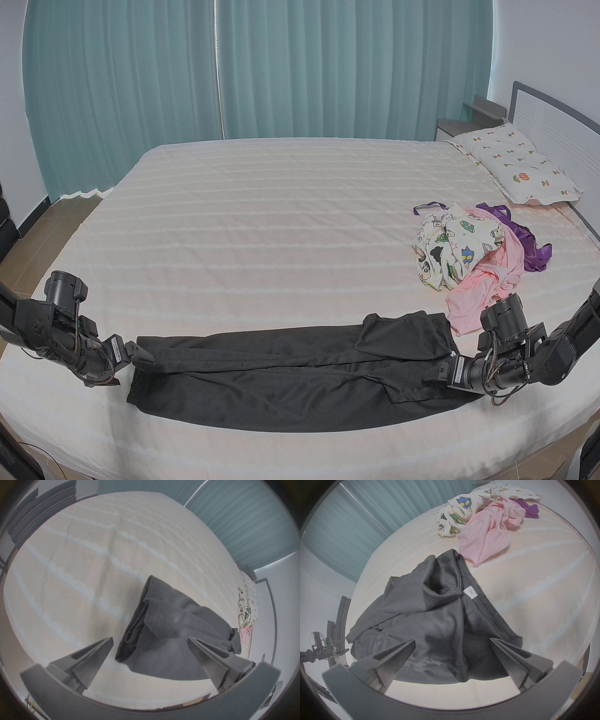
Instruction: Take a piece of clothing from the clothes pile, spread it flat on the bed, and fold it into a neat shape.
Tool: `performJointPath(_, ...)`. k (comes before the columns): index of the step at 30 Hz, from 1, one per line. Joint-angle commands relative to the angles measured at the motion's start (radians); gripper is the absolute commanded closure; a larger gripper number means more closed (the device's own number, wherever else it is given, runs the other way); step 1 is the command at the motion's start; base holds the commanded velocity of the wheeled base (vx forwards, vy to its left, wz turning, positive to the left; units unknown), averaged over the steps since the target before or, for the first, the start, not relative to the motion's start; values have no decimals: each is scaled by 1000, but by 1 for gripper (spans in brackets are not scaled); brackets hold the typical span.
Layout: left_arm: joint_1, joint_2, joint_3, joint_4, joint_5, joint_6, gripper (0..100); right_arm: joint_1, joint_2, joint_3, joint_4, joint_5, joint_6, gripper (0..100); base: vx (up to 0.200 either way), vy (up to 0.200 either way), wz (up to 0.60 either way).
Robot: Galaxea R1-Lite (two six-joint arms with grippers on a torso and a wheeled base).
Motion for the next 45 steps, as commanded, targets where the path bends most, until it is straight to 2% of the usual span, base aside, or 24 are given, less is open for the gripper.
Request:
performJointPath(1,-3,2,-1,-76,5,2,0,-16,-7,-2,-3,-1,-2,0,0,0,0)
performJointPath(8,-26,79,-36,-155,-1,50,0,-13,-7,0,-3,-1,-2,0,0,0,0)
performJointPath(15,-21,158,-54,-178,-13,234,0,-10,-22,3,-1,-1,-3,0,0,0,0)
performJointPath(25,-23,214,-77,-181,-22,323,0,-7,-28,7,-1,-1,-5,0,0,0,0)
performJointPath(30,-19,253,-64,-244,-25,383,0,-7,-30,7,1,-1,-5,0,0,0,0)
performJointPath(35,-19,252,-50,-265,-64,383,0,-7,-28,7,-1,-1,-3,0,0,0,0)
performJointPath(36,-19,252,-51,-262,-75,380,100,-8,-28,6,-1,-1,-3,0,0,0,0)
performJointPath(45,4,206,-36,-260,-78,375,100,-10,-28,7,-1,1,-3,0,0,0,0)
